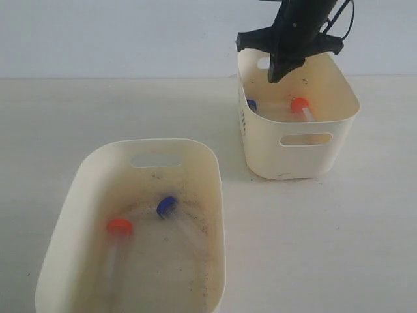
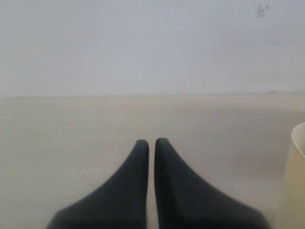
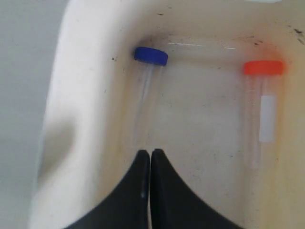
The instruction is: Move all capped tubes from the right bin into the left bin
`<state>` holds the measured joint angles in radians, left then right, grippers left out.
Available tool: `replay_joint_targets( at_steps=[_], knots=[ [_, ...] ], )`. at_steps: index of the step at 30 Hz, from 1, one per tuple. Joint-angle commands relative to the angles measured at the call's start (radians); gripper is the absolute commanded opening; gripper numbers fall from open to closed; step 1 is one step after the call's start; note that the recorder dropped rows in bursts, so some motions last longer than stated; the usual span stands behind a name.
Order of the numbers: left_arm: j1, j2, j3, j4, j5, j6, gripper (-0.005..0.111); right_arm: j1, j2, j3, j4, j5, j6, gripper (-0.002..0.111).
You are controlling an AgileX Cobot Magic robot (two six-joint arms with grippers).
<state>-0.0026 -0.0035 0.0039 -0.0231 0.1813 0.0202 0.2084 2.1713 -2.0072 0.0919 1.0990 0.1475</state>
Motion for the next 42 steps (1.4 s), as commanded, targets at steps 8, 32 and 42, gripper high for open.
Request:
replay_joint_targets(
  at_steps=[8,32,42],
  knots=[
    [-0.007,0.004,-0.004,-0.003,-0.009,-0.004,0.004,-0.072,0.093,-0.019,0.228,-0.062,-0.108,0.000],
    [-0.007,0.004,-0.004,-0.003,-0.009,-0.004,0.004,-0.101,0.145,-0.019,0.265,-0.056,-0.192,0.034],
    [-0.007,0.004,-0.004,-0.003,-0.009,-0.004,0.004,-0.099,0.213,-0.019,0.321,-0.073,-0.213,0.034]
  ],
)
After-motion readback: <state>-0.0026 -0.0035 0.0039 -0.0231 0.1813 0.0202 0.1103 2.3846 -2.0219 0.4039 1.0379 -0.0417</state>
